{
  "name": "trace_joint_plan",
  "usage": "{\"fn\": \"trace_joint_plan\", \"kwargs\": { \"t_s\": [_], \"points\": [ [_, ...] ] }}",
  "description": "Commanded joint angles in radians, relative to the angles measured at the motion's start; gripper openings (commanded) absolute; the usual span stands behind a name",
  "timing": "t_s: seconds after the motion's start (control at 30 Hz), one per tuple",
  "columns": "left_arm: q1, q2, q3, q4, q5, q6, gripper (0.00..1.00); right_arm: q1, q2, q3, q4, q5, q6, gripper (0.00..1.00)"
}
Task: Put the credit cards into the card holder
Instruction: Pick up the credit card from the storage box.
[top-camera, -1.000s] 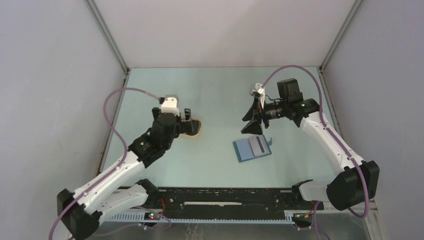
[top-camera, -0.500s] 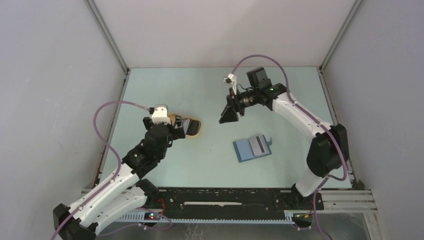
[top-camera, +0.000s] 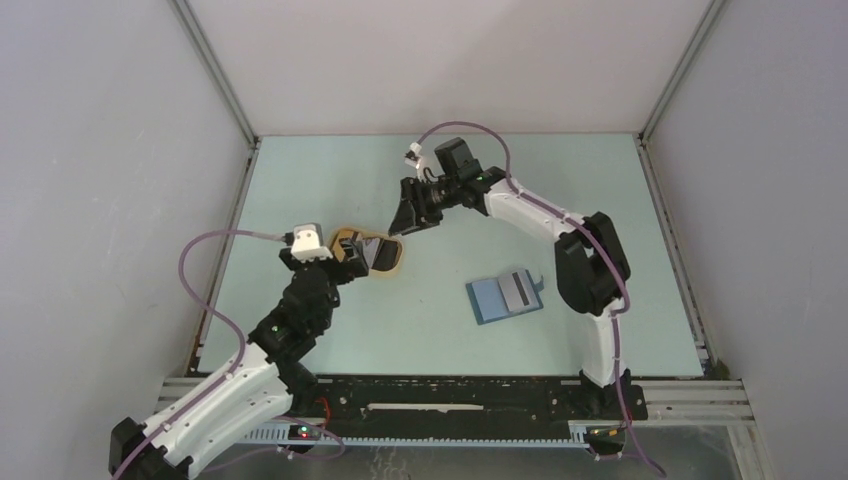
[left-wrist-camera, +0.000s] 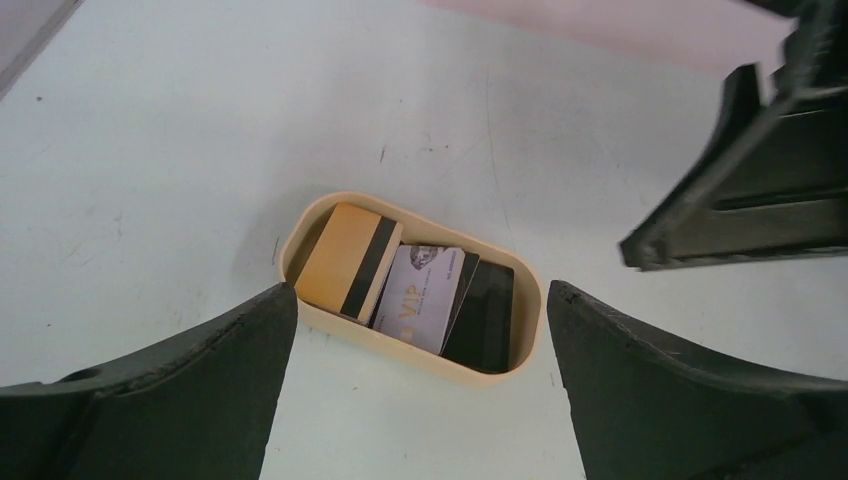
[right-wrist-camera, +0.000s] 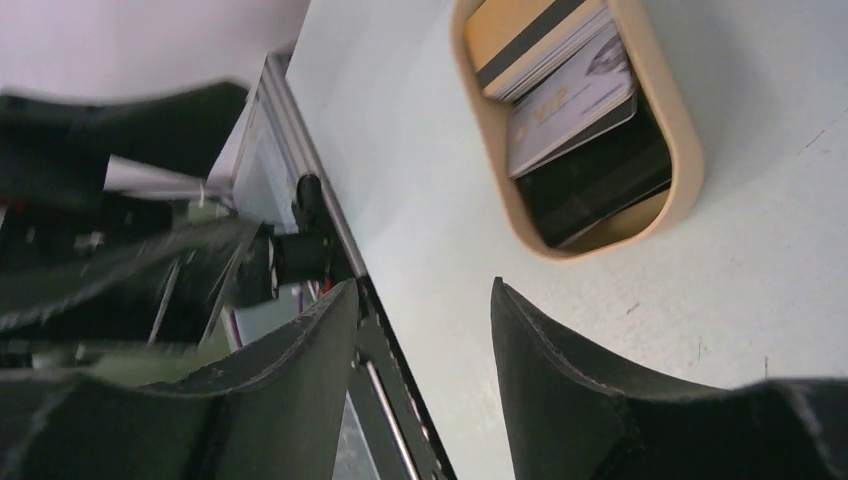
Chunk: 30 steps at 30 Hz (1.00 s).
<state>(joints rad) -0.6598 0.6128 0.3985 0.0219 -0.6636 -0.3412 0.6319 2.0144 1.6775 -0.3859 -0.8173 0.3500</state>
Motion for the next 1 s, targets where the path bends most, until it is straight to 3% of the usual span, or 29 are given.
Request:
{"fn": "trace_joint_plan", "kwargs": {
  "t_s": [0.0,0.33,0.63,0.97],
  "points": [
    [0.006,-0.051,-0.043,0.068,-0.07,-0.045,1.0,0.038,0.084,0.108,0.046,0.151,0.267,0.6],
    [0.006,-0.123,-0.091,0.075,-0.1,-0.071,1.0,0.071,0.228,0.22,0.054,0.259,0.361,0.46],
    [0.007,-0.128,-0.097,0.079,-0.105,-0.076,1.0,0.089,0.288,0.21,0.056,0.296,0.408,0.39],
    [0.007,-0.146,-0.109,0.084,-0.106,-0.079,1.0,0.094,0.338,0.226,0.05,0.329,0.437,0.37]
  ]
}}
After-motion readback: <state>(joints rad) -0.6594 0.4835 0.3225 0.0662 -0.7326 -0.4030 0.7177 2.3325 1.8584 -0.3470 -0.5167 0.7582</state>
